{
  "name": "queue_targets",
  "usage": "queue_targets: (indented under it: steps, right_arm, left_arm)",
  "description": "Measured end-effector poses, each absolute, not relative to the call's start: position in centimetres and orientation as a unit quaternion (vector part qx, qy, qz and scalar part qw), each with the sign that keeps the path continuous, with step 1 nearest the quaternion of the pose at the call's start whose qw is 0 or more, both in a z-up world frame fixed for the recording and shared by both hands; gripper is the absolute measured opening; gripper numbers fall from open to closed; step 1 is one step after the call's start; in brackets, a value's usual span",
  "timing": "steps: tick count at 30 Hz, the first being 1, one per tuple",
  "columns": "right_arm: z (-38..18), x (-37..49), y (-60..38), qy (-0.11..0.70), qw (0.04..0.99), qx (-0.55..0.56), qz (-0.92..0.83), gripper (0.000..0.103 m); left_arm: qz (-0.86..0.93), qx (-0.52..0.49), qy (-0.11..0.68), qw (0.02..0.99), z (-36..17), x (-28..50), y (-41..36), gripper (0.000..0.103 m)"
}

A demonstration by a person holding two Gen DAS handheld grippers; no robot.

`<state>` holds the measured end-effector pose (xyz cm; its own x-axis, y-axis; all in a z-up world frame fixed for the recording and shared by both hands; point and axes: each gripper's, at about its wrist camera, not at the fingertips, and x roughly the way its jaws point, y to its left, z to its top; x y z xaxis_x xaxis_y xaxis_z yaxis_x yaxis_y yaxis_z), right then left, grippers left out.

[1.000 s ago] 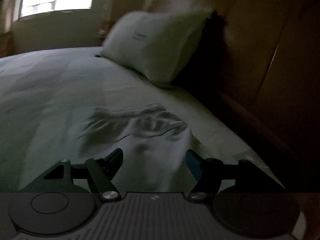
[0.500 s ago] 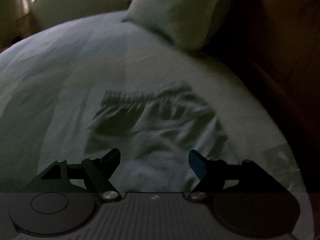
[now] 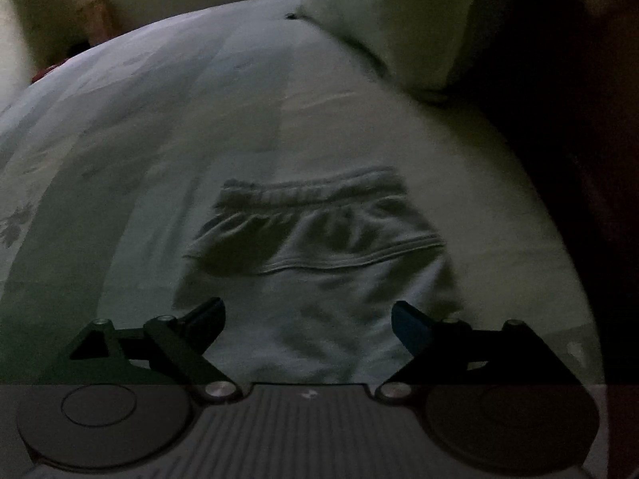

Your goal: Fold clothes

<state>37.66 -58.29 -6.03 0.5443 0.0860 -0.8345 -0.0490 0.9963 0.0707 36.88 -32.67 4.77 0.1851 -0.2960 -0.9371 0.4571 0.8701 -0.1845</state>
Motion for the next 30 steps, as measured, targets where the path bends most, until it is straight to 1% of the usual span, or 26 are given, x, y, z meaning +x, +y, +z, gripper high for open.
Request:
queue_targets:
  steps: [5, 10, 15, 19, 22, 27, 30]
  right_arm:
    - [-8.6, 37.8, -59.5, 0.508, 0.861, 0.023, 0.02, 0.093]
    - [-8.1, 36.4, -60.2, 0.508, 0.861, 0.043, -0.004, 0.1]
    - [-7.6, 34.9, -60.9, 0.507, 0.859, 0.062, -0.028, 0.098]
    - [-7.2, 33.7, -61.5, 0.507, 0.857, 0.077, -0.047, 0.098]
    - [-7.0, 32.4, -61.9, 0.507, 0.855, 0.087, -0.063, 0.098]
    - [-7.1, 27.6, -62.1, 0.516, 0.843, 0.104, -0.11, 0.098]
    - [-7.2, 24.9, -62.2, 0.515, 0.836, 0.126, -0.14, 0.098]
  left_arm:
    - [-0.261, 0.062, 0.6, 0.754, 2.5, 37.1, -33.5, 0.091]
    - [-0.261, 0.039, 0.614, 0.744, 0.3, 38.1, -33.7, 0.091]
    - [-0.277, 0.031, 0.618, 0.735, 0.1, 39.5, -33.4, 0.091]
    - [-0.294, 0.03, 0.605, 0.74, -0.2, 42.0, -34.5, 0.091]
    - [-0.317, 0.032, 0.593, 0.74, -0.8, 44.3, -37.4, 0.091]
    - [-0.4, 0.042, 0.553, 0.73, -2.8, 47.2, -46.3, 0.091]
    - [-0.44, 0.066, 0.524, 0.726, -5.2, 47.5, -51.7, 0.091]
